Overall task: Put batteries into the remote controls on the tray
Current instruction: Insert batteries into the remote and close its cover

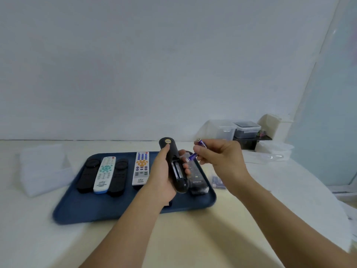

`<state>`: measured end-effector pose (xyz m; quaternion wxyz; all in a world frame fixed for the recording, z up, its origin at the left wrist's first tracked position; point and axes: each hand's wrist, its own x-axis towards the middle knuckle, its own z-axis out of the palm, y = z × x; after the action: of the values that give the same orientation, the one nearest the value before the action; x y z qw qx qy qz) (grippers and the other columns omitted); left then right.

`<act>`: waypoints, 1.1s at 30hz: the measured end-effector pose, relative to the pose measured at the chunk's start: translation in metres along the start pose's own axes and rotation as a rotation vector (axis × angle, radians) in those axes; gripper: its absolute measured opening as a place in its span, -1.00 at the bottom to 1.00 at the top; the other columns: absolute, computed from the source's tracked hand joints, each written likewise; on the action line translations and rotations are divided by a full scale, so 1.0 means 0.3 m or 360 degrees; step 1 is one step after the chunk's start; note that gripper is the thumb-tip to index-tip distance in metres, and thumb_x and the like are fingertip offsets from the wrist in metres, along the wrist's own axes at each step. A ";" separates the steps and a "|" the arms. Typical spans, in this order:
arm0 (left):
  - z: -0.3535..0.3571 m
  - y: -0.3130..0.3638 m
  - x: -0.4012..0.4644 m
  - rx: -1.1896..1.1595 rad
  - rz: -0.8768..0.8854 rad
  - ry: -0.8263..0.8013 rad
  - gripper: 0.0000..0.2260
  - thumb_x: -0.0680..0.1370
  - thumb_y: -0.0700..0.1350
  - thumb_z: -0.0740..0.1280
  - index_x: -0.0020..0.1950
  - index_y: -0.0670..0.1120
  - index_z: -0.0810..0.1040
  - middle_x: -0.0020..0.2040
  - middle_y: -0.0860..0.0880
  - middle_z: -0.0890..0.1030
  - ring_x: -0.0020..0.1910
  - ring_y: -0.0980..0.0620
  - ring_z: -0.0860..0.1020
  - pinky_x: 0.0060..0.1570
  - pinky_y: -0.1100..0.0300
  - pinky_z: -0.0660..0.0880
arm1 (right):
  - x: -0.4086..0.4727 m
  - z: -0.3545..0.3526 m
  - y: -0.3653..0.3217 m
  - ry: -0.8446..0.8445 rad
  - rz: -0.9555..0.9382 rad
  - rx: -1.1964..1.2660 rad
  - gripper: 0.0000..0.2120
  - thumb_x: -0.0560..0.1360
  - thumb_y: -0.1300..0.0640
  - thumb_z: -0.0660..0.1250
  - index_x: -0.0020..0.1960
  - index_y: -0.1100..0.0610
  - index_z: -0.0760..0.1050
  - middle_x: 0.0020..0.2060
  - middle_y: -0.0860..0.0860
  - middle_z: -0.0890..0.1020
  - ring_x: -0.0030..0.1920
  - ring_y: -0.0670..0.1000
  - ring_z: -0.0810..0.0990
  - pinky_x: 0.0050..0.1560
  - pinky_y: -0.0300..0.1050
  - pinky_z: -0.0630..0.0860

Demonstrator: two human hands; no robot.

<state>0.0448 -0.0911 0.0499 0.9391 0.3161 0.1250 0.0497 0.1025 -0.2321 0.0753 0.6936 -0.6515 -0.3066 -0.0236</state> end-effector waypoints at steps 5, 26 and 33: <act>-0.098 0.146 -0.063 0.0194 0.0049 -0.0041 -0.79 0.53 -0.26 0.23 0.12 -0.27 0.54 -0.18 -0.16 0.56 -0.29 -0.02 0.50 -0.27 0.14 0.55 | 0.037 0.188 0.084 -0.0194 0.0268 0.0283 -0.92 0.46 0.30 0.48 -0.06 0.27 0.71 -0.19 0.20 0.73 -0.29 0.00 0.61 -0.18 -0.18 0.60; -0.227 0.141 -0.040 0.0543 0.0127 -0.0063 -0.90 0.61 -0.28 0.31 0.10 -0.22 0.57 -0.25 -0.10 0.59 -0.31 0.05 0.53 -0.34 0.25 0.50 | 0.036 0.285 0.200 -0.0231 0.0190 0.0250 -0.90 0.51 0.30 0.43 0.00 0.30 0.68 -0.29 0.06 0.70 -0.30 -0.06 0.63 -0.18 -0.22 0.58; -0.214 0.146 -0.041 0.0439 0.0011 -0.0077 -0.75 0.63 0.01 0.30 0.08 -0.16 0.60 -0.26 -0.07 0.52 -0.33 0.05 0.46 -0.34 0.22 0.44 | 0.017 0.302 0.160 -0.0362 0.0253 0.0416 -0.91 0.52 0.31 0.42 -0.01 0.28 0.68 -0.37 0.13 0.60 -0.38 0.08 0.48 -0.34 -0.05 0.53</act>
<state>0.0151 -0.0210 0.0298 0.8893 0.4439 0.1068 0.0276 0.0916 -0.1399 0.0315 0.7328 -0.5765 -0.3312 0.1451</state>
